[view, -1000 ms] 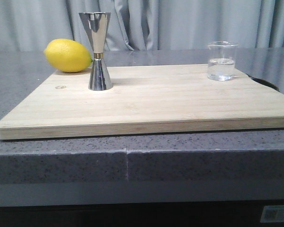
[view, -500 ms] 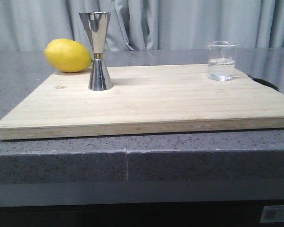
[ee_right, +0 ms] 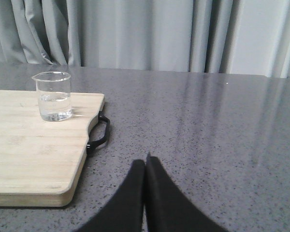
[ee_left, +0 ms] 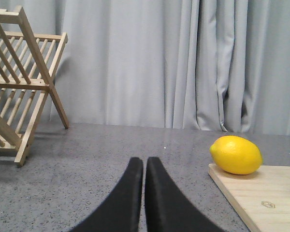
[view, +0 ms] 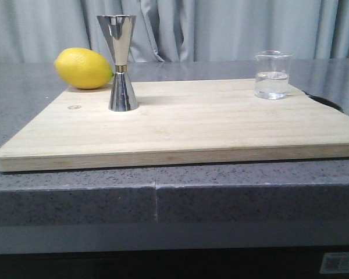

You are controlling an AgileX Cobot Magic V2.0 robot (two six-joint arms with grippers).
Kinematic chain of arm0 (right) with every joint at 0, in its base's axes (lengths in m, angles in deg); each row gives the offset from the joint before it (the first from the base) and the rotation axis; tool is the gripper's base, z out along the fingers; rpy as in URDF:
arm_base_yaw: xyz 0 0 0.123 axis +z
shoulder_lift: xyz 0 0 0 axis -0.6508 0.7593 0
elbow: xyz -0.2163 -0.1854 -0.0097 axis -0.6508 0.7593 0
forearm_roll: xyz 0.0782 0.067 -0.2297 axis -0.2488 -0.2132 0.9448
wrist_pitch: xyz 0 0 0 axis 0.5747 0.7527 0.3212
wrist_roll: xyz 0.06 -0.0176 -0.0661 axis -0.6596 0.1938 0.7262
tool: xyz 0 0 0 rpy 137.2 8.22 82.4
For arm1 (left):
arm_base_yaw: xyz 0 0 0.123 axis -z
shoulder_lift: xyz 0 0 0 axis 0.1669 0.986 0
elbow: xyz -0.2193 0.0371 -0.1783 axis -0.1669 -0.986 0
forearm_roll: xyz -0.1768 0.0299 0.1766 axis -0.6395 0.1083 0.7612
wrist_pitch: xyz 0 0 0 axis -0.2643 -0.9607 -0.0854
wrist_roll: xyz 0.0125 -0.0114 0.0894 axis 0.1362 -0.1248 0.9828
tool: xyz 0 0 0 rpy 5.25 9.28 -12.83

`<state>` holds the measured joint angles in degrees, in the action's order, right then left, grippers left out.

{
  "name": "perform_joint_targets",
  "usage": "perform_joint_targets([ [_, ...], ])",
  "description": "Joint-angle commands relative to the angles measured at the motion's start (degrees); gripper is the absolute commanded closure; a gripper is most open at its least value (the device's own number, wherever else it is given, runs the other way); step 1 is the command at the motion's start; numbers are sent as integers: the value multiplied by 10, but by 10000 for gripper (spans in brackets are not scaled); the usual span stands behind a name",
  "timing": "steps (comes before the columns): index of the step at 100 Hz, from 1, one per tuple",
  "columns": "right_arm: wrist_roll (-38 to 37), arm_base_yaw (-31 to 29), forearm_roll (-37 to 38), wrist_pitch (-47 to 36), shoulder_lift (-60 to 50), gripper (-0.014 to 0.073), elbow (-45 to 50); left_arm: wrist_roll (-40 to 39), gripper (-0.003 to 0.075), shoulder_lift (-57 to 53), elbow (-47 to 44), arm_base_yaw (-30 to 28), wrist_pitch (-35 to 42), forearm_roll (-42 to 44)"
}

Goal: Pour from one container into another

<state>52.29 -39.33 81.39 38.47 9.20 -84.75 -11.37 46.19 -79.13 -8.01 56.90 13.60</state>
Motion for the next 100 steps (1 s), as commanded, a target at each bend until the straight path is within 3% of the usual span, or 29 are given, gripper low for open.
perform_joint_targets([
  [1, 4, -1, 0, -45, -11, 638, 4, -1, 739, -13, -17, 4, 40, -1],
  [100, 4, -1, 0, -57, -11, 638, 4, -1, 739, -13, -17, 4, 40, -1],
])
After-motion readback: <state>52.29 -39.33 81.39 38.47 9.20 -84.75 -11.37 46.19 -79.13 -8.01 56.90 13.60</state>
